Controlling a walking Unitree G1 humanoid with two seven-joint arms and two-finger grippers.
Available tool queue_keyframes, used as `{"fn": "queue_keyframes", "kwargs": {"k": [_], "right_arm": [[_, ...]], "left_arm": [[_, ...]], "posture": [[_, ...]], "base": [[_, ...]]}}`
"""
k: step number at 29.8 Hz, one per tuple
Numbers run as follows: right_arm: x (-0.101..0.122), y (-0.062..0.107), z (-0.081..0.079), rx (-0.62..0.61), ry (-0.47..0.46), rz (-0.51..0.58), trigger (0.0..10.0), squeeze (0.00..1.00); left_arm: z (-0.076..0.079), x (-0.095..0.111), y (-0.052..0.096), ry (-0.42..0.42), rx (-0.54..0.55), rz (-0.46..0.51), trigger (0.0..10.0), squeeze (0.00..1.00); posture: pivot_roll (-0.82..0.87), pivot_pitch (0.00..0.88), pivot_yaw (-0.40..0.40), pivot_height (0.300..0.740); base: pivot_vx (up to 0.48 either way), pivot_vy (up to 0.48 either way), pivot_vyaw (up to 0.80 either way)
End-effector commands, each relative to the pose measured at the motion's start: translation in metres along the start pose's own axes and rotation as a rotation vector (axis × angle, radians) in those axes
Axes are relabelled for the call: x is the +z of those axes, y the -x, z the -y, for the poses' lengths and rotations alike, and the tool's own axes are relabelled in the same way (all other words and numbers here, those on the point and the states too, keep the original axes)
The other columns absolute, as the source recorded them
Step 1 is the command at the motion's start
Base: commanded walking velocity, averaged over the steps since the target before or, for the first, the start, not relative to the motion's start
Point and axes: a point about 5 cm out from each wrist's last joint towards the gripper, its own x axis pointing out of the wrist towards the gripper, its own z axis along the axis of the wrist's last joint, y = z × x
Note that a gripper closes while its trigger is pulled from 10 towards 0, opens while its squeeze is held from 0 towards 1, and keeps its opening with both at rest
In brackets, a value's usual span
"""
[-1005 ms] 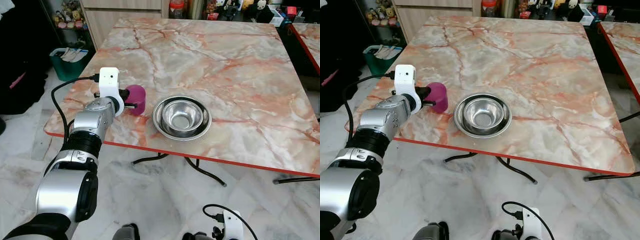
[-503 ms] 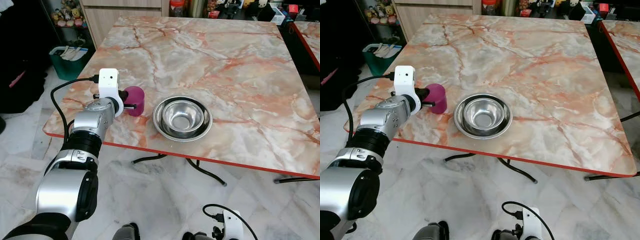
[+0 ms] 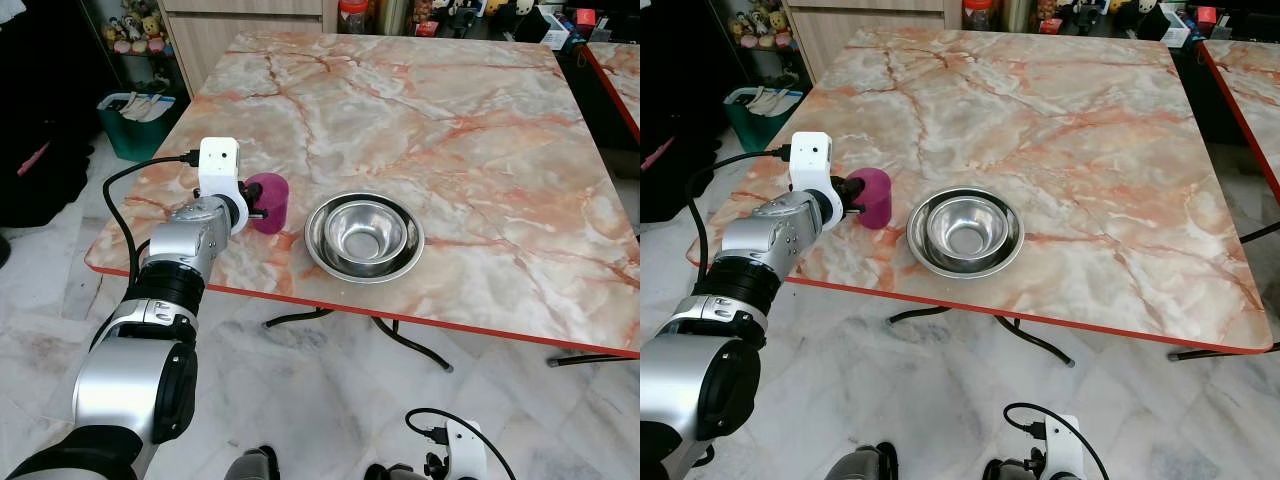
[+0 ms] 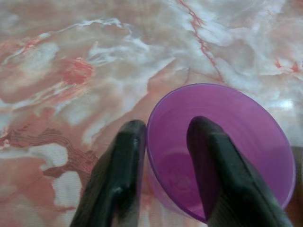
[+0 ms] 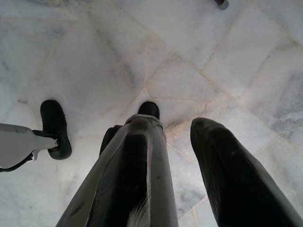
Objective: Setting the table
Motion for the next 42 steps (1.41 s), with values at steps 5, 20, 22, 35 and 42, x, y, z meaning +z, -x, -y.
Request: {"fn": "queue_keyframes", "kwargs": {"k": [5, 20, 22, 35, 42], "right_arm": [[-0.007, 0.001, 0.0, -0.001, -0.002, -0.026, 10.0, 0.0], [-0.007, 0.001, 0.001, 0.001, 0.001, -0.026, 10.0, 0.0], [-0.007, 0.001, 0.001, 0.001, 0.002, -0.026, 10.0, 0.0], [-0.006, 0.001, 0.001, 0.002, 0.0, -0.019, 10.0, 0.0], [-0.007, 0.001, 0.001, -0.002, -0.006, -0.019, 10.0, 0.0]], "left_arm": [[-0.002, 0.007, 0.001, 0.014, 0.01, 0.021, 10.0, 1.0], [-0.012, 0.031, 0.008, 0.139, 0.005, 0.18, 10.0, 0.0], [-0.015, 0.034, 0.011, 0.169, -0.009, 0.228, 10.0, 0.0], [-0.096, 0.027, 0.054, -0.004, 0.431, 0.547, 10.0, 0.0], [-0.153, -0.017, 0.091, -0.125, 0.796, 0.51, 10.0, 0.0]], "posture": [[0.04, 0.168, 0.027, 0.711], [0.04, 0.175, 0.021, 0.711], [0.04, 0.175, 0.021, 0.711], [0.04, 0.173, 0.017, 0.711], [0.04, 0.166, 0.021, 0.711]], "base": [[0.0, 0.0, 0.0], [0.0, 0.0, 0.0], [0.0, 0.0, 0.0], [0.0, 0.0, 0.0], [0.0, 0.0, 0.0]]}}
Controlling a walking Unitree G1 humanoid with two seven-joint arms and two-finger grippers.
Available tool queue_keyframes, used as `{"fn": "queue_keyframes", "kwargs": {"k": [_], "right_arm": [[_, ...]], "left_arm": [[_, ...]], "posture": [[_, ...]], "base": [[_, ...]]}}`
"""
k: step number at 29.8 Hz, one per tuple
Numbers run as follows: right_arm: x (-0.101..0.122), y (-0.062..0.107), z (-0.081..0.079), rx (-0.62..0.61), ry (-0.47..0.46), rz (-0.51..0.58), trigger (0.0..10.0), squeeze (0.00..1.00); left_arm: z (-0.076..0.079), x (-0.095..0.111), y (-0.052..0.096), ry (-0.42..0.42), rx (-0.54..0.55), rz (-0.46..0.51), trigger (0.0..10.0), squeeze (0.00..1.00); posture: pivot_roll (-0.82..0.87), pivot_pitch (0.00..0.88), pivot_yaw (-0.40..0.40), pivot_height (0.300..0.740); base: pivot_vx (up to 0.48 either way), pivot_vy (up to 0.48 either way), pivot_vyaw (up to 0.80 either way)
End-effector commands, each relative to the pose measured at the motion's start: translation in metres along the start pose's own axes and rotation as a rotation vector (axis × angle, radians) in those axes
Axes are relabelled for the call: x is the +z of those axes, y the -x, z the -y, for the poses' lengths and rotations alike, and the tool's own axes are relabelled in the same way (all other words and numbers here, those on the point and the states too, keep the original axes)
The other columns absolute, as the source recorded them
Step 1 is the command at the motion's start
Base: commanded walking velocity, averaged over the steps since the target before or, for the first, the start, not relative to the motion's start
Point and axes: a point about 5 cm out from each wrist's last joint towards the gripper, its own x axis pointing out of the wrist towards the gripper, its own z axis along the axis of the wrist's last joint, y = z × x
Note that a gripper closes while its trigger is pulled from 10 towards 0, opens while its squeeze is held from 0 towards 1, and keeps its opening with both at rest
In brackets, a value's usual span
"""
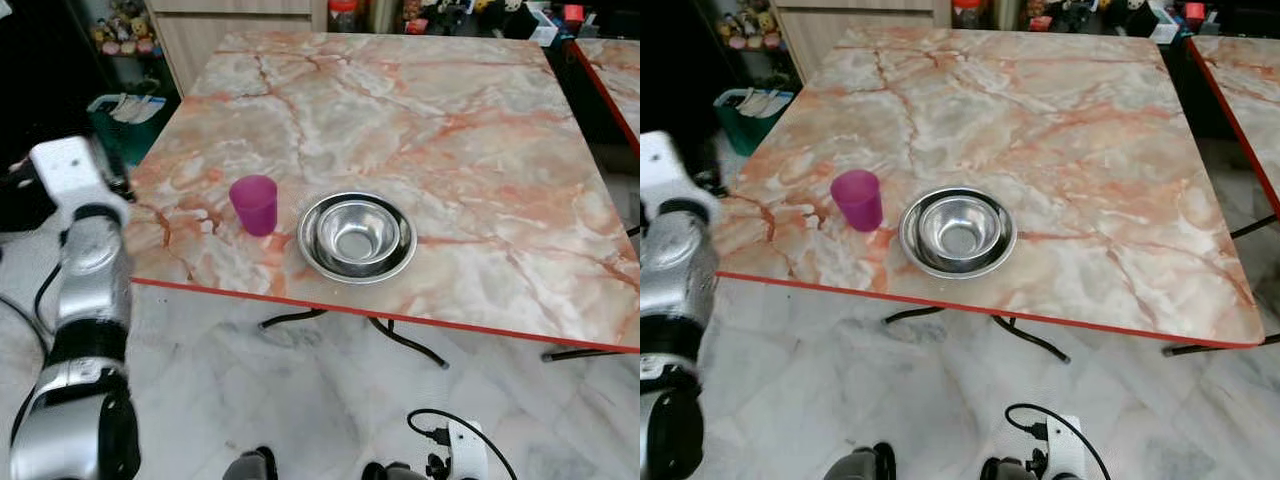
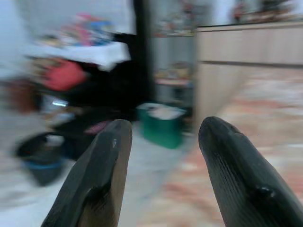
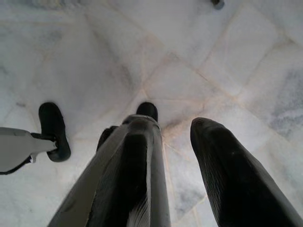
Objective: Setting the table
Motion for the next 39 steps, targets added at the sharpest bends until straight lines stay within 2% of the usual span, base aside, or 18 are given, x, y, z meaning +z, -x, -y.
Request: {"fn": "queue_keyframes", "kwargs": {"k": [1, 4, 7, 8, 14, 15, 18, 19, 21, 22, 23, 25, 26, 27, 28, 32, 33, 39], "right_arm": [[-0.009, 0.002, 0.0, -0.004, -0.008, -0.025, 10.0, 0.0], [-0.009, 0.002, 0.0, -0.003, -0.007, -0.025, 10.0, 0.0], [-0.01, 0.002, 0.0, -0.002, -0.009, -0.024, 10.0, 0.0], [-0.01, 0.002, 0.0, -0.002, -0.009, -0.024, 10.0, 0.0], [-0.011, 0.002, -0.001, -0.002, -0.013, -0.025, 10.0, 0.0], [-0.011, 0.002, -0.001, -0.002, -0.013, -0.026, 10.0, 0.0], [-0.012, 0.002, -0.001, -0.002, -0.013, -0.026, 10.0, 0.0], [-0.012, 0.002, -0.001, -0.001, -0.011, -0.029, 10.0, 0.0], [-0.013, 0.002, 0.0, -0.001, -0.009, -0.03, 10.0, 0.0], [-0.013, 0.003, 0.0, -0.002, -0.009, -0.031, 10.0, 0.0], [-0.013, 0.003, 0.0, -0.002, -0.009, -0.031, 10.0, 0.0], [-0.014, 0.003, 0.0, -0.002, 0.0, -0.035, 10.0, 0.0], [-0.014, 0.003, 0.0, -0.002, 0.0, -0.035, 10.0, 0.0], [-0.014, 0.003, 0.001, -0.002, 0.001, -0.036, 10.0, 0.0], [-0.014, 0.003, 0.001, -0.002, 0.001, -0.036, 10.0, 0.0], [-0.015, 0.003, 0.001, 0.0, 0.002, -0.037, 10.0, 0.0], [-0.015, 0.003, 0.0, 0.001, 0.0, -0.036, 10.0, 0.0], [-0.013, 0.003, 0.0, 0.0, -0.008, -0.03, 10.0, 0.0]], "left_arm": [[-0.025, -0.012, 0.005, -0.079, 0.122, -0.006, 10.0, 0.0], [-0.044, -0.034, 0.017, -0.157, 0.213, -0.056, 10.0, 0.0], [-0.058, -0.06, 0.033, -0.229, 0.244, -0.136, 10.0, 0.0], [-0.058, -0.06, 0.033, -0.229, 0.244, -0.136, 10.0, 0.0], [-0.078, -0.114, 0.075, -0.322, 0.254, -0.378, 10.0, 0.0], [-0.079, -0.12, 0.081, -0.332, 0.248, -0.407, 10.0, 0.0], [-0.08, -0.121, 0.081, -0.336, 0.25, -0.406, 10.0, 0.0], [-0.071, -0.145, 0.107, -0.356, 0.135, -0.526, 10.0, 0.0], [-0.063, -0.159, 0.124, -0.365, 0.035, -0.603, 10.0, 0.0], [-0.052, -0.165, 0.134, -0.392, -0.062, -0.627, 10.0, 0.0], [-0.05, -0.167, 0.136, -0.399, -0.085, -0.631, 10.0, 0.0], [-0.036, -0.174, 0.15, -0.43, -0.221, -0.664, 10.0, 0.0], [-0.036, -0.174, 0.15, -0.43, -0.221, -0.664, 10.0, 0.0], [-0.026, -0.181, 0.162, -0.42, -0.296, -0.708, 10.0, 0.0], [-0.026, -0.181, 0.162, -0.42, -0.296, -0.708, 10.0, 0.0], [-0.013, -0.191, 0.182, -0.39, -0.372, -0.794, 10.0, 0.0], [-0.005, -0.193, 0.189, -0.367, -0.422, -0.816, 10.0, 0.0], [0.008, -0.197, 0.202, -0.332, -0.493, -0.876, 10.0, 0.0]], "posture": [[0.04, 0.165, 0.022, 0.711], [0.04, 0.157, 0.025, 0.711], [0.04, 0.154, 0.026, 0.711], [0.04, 0.154, 0.026, 0.711], [0.03, 0.145, 0.033, 0.711], [0.03, 0.145, 0.033, 0.711], [0.03, 0.145, 0.033, 0.711], [0.03, 0.14, 0.033, 0.711], [0.03, 0.136, 0.031, 0.711], [0.03, 0.136, 0.031, 0.711], [0.03, 0.136, 0.031, 0.711], [0.03, 0.135, 0.03, 0.711], [0.03, 0.135, 0.03, 0.711], [0.03, 0.132, 0.03, 0.711], [0.03, 0.132, 0.03, 0.711], [0.03, 0.133, 0.029, 0.711], [0.03, 0.134, 0.029, 0.711], [0.03, 0.147, 0.027, 0.711]], "base": [[0.0, 0.0, 0.0], [0.0, 0.0, 0.0], [0.0, 0.0, 0.0], [0.0, 0.0, 0.0], [0.0, 0.0, 0.0], [0.0, 0.0, 0.0], [0.0, 0.0, 0.0], [0.0, 0.0, 0.0], [0.0, 0.0, 0.0], [0.0, 0.0, 0.0], [0.0, 0.0, 0.0], [0.0, 0.0, 0.0], [0.0, 0.0, 0.0], [0.0, 0.0, 0.0], [0.0, 0.0, 0.0], [0.0, 0.0, 0.0], [0.0, 0.0, 0.0], [0.0, 0.0, 0.0]]}}
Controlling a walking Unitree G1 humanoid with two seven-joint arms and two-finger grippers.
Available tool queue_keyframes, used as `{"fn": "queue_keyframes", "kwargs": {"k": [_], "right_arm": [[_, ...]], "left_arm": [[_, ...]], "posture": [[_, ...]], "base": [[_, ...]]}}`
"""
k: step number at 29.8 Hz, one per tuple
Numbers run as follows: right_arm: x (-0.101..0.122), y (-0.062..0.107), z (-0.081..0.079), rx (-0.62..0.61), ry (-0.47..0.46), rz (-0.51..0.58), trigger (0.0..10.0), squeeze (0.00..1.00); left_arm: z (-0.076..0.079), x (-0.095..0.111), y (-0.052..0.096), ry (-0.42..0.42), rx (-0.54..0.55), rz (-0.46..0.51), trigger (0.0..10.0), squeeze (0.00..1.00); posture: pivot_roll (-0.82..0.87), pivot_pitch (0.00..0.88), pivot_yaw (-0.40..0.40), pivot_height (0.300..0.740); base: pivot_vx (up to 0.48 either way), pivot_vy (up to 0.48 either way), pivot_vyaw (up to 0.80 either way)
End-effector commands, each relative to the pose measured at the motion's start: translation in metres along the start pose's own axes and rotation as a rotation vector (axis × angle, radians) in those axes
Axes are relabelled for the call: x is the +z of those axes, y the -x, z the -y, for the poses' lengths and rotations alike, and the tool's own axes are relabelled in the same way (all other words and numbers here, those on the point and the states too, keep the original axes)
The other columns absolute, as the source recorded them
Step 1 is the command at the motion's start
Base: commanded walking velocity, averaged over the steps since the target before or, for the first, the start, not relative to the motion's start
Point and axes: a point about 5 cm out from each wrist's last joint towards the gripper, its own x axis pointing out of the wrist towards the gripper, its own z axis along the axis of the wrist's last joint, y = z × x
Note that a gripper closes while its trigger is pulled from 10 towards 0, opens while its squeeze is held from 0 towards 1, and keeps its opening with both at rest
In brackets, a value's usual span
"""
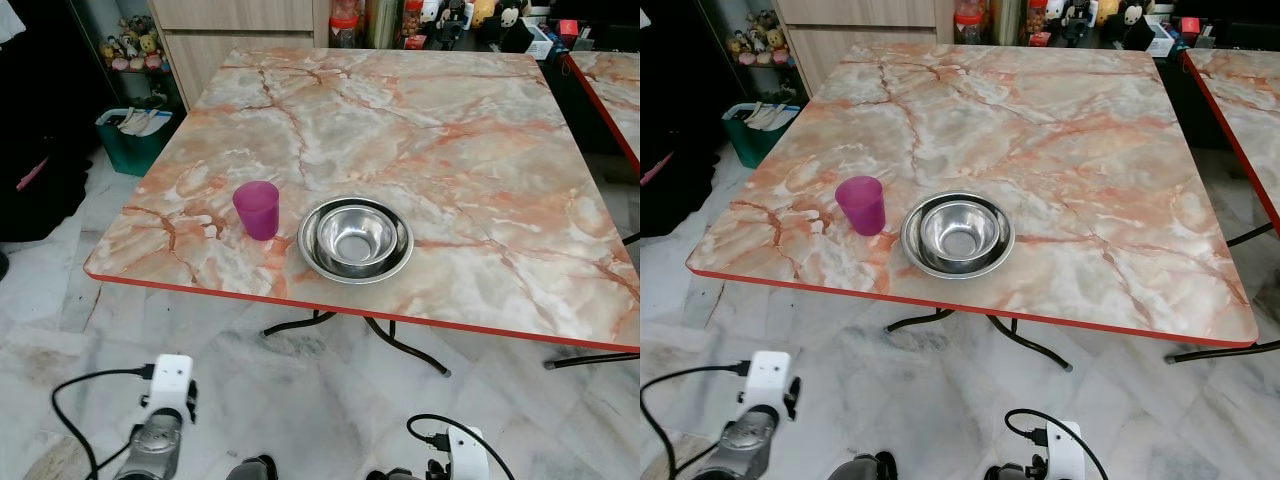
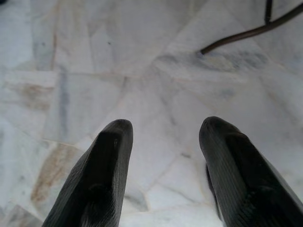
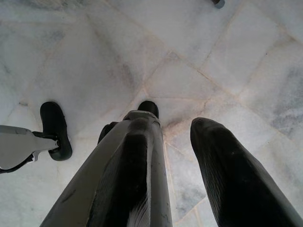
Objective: Setting the table
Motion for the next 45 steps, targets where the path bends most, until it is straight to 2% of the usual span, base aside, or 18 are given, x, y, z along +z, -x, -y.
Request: {"fn": "queue_keyframes", "kwargs": {"k": [1, 6, 10, 14, 17, 18, 20, 26, 32, 35, 42, 45], "right_arm": [[-0.004, 0.001, -0.001, 0.003, -0.005, -0.009, 10.0, 0.0], [-0.002, 0.0, -0.001, 0.002, -0.007, -0.005, 10.0, 0.0], [-0.001, 0.0, -0.002, 0.003, -0.009, -0.003, 10.0, 0.0], [-0.001, 0.0, -0.002, 0.002, -0.01, -0.003, 10.0, 0.0], [-0.001, 0.0, -0.002, 0.001, -0.01, -0.001, 10.0, 0.0], [-0.001, 0.0, -0.002, 0.001, -0.01, 0.001, 10.0, 0.0], [0.0, 0.0, -0.002, 0.002, -0.009, 0.002, 10.0, 0.0], [0.001, 0.0, -0.001, 0.0, 0.001, 0.005, 10.0, 0.0], [0.002, 0.0, -0.001, 0.004, 0.009, 0.008, 10.0, 0.0], [0.002, 0.0, 0.0, 0.003, 0.01, 0.009, 10.0, 0.0], [0.002, 0.0, 0.004, -0.004, 0.028, 0.004, 10.0, 0.0], [0.0, 0.0, 0.004, 0.0, 0.035, -0.002, 10.0, 0.0]], "left_arm": [[0.003, -0.01, 0.002, 0.001, -0.024, -0.057, 10.0, 0.0], [0.018, -0.021, 0.006, 0.067, -0.055, -0.121, 10.0, 0.0], [0.018, -0.033, 0.01, 0.086, -0.049, -0.169, 10.0, 0.0], [0.018, -0.036, 0.011, 0.092, -0.042, -0.181, 10.0, 0.0], [0.017, -0.041, 0.012, 0.177, -0.025, -0.226, 10.0, 0.0], [0.016, -0.045, 0.014, 0.317, 0.009, -0.267, 10.0, 0.0], [0.015, -0.047, 0.014, 0.355, 0.023, -0.278, 10.0, 0.0], [0.015, -0.045, 0.013, 0.369, 0.031, -0.264, 10.0, 0.0], [0.012, -0.041, 0.011, 0.326, 0.036, -0.247, 10.0, 0.0], [0.013, -0.041, 0.011, 0.331, 0.033, -0.248, 10.0, 0.0], [0.017, -0.042, 0.012, 0.323, 0.02, -0.25, 10.0, 0.0], [0.014, -0.042, 0.012, 0.288, 0.027, -0.255, 10.0, 0.0]], "posture": [[0.03, 0.147, 0.027, 0.711], [0.03, 0.156, 0.029, 0.711], [0.02, 0.163, 0.028, 0.711], [0.02, 0.166, 0.03, 0.711], [0.01, 0.173, 0.031, 0.711], [0.01, 0.173, 0.031, 0.711], [0.01, 0.182, 0.028, 0.711], [0.0, 0.189, 0.024, 0.711], [0.0, 0.193, 0.018, 0.711], [-0.01, 0.195, 0.017, 0.711], [-0.01, 0.189, 0.012, 0.711], [-0.01, 0.183, 0.011, 0.711]], "base": [[0.0, 0.0, 0.0], [0.0, 0.0, 0.0], [0.0, 0.0, 0.0], [0.0, 0.0, 0.0], [0.0, 0.0, 0.0], [0.0, 0.0, 0.0], [0.0, 0.0, 0.0], [0.0, 0.0, 0.0], [0.0, 0.0, 0.0], [0.0, 0.0, 0.0], [0.0, -0.336, 0.0], [0.0, -0.44, 0.0]]}}
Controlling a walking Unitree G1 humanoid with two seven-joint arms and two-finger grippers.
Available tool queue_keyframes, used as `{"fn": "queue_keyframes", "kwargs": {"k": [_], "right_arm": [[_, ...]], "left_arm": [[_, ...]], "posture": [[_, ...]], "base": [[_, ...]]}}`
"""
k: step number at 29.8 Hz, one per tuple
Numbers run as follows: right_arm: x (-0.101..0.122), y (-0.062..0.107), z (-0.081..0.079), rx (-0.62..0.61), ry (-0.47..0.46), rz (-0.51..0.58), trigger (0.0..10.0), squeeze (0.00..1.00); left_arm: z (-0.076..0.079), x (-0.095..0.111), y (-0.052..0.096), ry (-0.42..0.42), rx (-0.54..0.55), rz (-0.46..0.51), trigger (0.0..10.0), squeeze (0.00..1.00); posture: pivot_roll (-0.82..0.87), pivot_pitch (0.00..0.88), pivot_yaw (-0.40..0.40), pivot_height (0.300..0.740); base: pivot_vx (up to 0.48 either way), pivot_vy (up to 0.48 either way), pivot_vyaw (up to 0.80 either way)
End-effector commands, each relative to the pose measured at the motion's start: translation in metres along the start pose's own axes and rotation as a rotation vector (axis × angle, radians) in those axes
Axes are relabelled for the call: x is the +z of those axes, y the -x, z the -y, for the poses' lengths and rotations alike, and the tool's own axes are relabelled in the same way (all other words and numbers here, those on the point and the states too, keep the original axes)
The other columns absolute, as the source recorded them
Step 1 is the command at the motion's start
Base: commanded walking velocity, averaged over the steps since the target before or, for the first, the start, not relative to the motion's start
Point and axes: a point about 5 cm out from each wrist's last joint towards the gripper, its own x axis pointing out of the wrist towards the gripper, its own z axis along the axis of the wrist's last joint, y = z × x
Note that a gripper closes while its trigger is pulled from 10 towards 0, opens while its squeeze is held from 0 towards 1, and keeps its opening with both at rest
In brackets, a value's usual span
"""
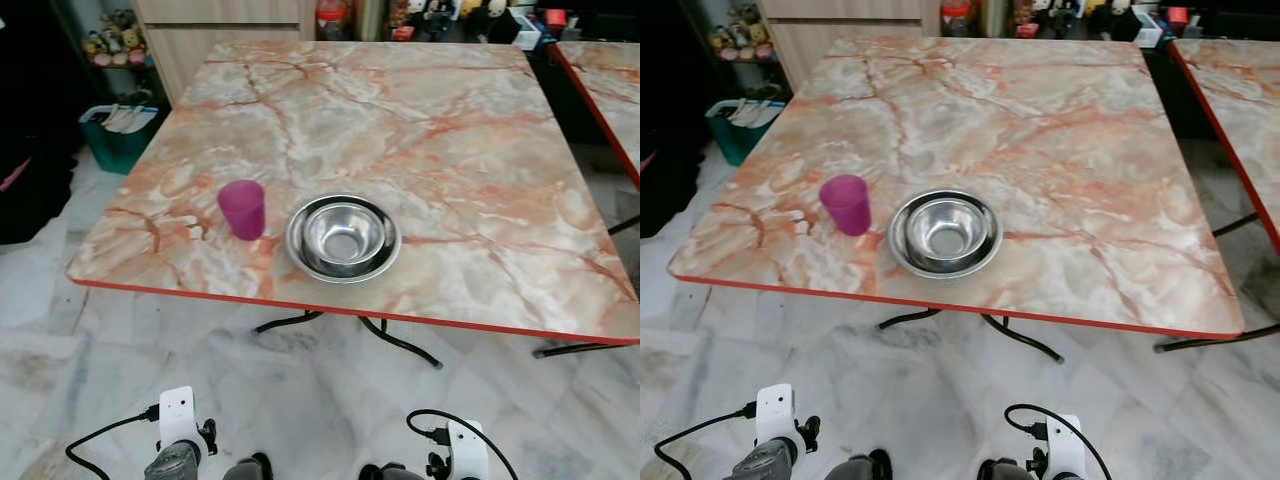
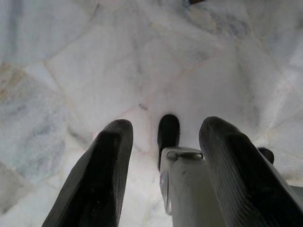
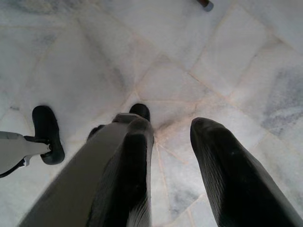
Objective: Setting the table
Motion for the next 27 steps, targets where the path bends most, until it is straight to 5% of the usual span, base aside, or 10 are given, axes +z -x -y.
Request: {"fn": "queue_keyframes", "kwargs": {"k": [1, 27], "right_arm": [[-0.0074, 0.0016, 0.003, -0.007, -0.002, -0.023, 10.0, 0.0], [-0.0102, 0.0025, 0.003, -0.016, -0.013, -0.014, 10.0, 0.0]], "left_arm": [[-0.0037, -0.009, 0.0015, -0.044, 0.017, -0.037, 10.0, 0.0], [-0.0033, -0.0066, 0.0014, -0.042, -0.002, -0.016, 10.0, 0.0]], "posture": [[-0.01, 0.182, 0.012, 0.711], [-0.01, 0.166, 0.015, 0.711]], "base": [[0.0, -0.465, 0.0], [0.0, -0.468, -0.13]]}}
